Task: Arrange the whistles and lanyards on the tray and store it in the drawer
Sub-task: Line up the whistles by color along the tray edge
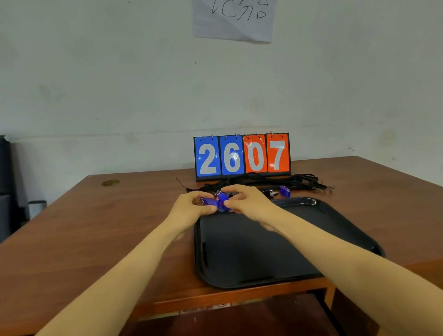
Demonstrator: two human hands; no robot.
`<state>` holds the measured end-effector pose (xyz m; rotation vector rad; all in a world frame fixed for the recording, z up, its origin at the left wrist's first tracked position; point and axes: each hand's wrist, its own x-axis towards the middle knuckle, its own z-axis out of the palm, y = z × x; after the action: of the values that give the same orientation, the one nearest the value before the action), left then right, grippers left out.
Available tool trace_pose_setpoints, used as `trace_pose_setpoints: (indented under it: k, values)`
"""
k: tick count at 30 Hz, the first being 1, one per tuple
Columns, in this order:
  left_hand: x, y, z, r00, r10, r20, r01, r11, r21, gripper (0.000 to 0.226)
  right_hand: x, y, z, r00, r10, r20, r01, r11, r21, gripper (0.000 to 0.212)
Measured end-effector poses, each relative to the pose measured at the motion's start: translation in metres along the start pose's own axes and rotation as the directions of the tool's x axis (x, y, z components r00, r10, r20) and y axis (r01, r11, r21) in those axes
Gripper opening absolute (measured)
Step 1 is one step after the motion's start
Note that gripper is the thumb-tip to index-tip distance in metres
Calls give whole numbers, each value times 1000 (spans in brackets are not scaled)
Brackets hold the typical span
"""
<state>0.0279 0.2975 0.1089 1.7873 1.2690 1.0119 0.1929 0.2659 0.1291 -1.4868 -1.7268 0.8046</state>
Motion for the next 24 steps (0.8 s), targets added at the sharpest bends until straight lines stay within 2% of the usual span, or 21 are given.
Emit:
trace_pose_setpoints:
  k: [4,6,11,14,16,20,23,24]
  values:
    - [1,-1,0,999,-36,13,36,999,-32,37,2,0,2,1000,3,-12,-3,1000,-30,48]
    - [2,1,0,999,-42,19,42,999,-30,37,4,2,3,1000,9,-28,-11,997,-70,43]
    - [4,4,-6,998,-62,-33,60,996,-61,39,7,1,2,996,50,-70,-54,997,-58,6]
    - [4,1,-12,995,-85,-55,79,990,-113,35,9,-1,3,997,57,-58,-63,994,-91,13]
    - [3,0,-14,995,-100,-17,98,993,-70,38,9,-2,4,997,60,-53,-65,994,-86,10]
    - [5,-3,-5,979,-154,130,143,985,92,51,11,-1,2,993,73,-92,-79,995,-57,21]
    - [13,-3,3,969,-158,189,116,970,216,45,12,1,-1,991,90,-97,-93,995,-25,9]
    - [16,-4,4,967,-169,188,122,963,240,43,13,3,-3,992,83,-92,-88,995,-43,18]
